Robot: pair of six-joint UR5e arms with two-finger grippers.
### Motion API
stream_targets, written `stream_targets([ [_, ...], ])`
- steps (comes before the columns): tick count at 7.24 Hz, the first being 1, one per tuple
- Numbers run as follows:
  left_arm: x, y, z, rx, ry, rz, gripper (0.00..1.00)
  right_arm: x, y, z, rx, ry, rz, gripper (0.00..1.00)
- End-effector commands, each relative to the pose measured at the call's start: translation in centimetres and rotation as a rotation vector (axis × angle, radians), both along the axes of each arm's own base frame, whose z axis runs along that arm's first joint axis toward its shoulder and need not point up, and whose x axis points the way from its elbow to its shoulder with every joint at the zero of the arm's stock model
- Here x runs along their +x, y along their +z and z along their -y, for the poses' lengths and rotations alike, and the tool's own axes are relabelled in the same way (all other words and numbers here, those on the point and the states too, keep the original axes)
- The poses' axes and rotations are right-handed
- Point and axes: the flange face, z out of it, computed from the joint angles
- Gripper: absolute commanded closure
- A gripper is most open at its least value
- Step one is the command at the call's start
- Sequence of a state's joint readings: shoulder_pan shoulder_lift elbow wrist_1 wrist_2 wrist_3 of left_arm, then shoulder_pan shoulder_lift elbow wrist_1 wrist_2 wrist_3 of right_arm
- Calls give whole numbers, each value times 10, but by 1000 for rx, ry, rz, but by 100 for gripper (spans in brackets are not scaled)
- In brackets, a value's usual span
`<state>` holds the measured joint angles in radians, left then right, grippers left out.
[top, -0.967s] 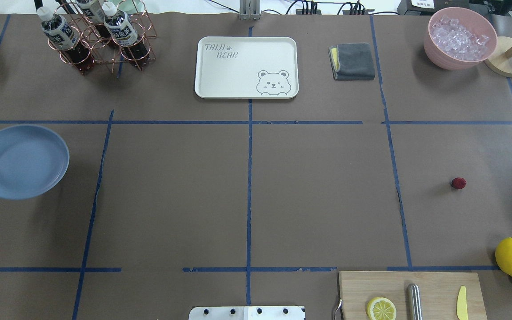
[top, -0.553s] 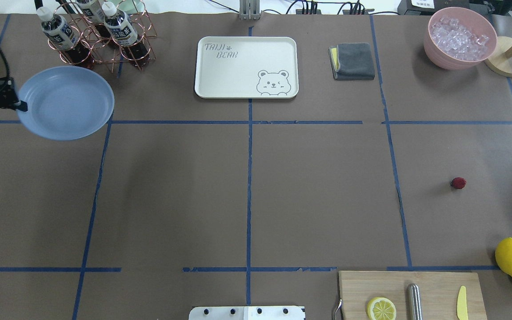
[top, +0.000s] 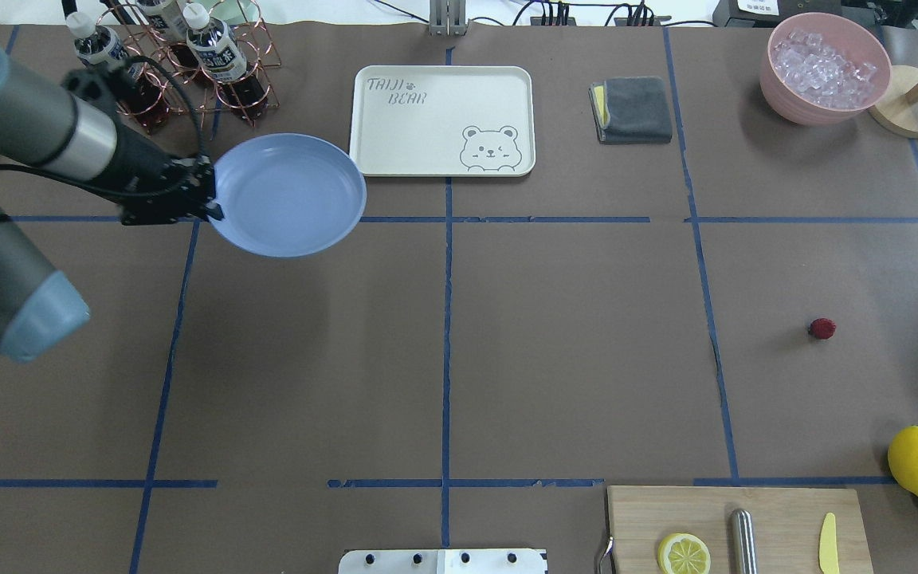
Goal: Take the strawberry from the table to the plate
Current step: 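Slide the light-blue plate with the left gripper to the table center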
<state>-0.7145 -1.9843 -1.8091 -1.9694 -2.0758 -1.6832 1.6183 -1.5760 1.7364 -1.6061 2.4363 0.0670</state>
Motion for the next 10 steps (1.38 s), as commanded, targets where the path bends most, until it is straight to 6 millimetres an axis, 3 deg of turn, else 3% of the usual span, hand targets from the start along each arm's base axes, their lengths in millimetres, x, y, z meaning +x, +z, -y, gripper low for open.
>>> stream_targets([
  [1,77,-3,-36,-26,-43,-44,100,-1,-3,0,4,-1,4,0],
  [2,103,4,-51,-29,-18,-57,100,-1,-8,0,10,3,7,0],
  [5,134,7,-83,-22,29,-49,100,-1,-9,-1,12,3,9,0],
  [6,135,7,-84,-15,23,-48,100,-1,-9,-1,9,4,8,0],
  [7,130,6,-84,-1,21,-51,2,-1,-9,-1,9,4,9,0],
  [8,116,-5,-82,26,-7,-74,0,-2,-10,-1,-8,17,21,0],
  [9,82,-11,-57,35,-50,-68,0,-15,-20,1,-36,29,43,0],
  [10,51,-17,-33,55,-28,-1,0,-49,-45,2,-44,9,44,0],
])
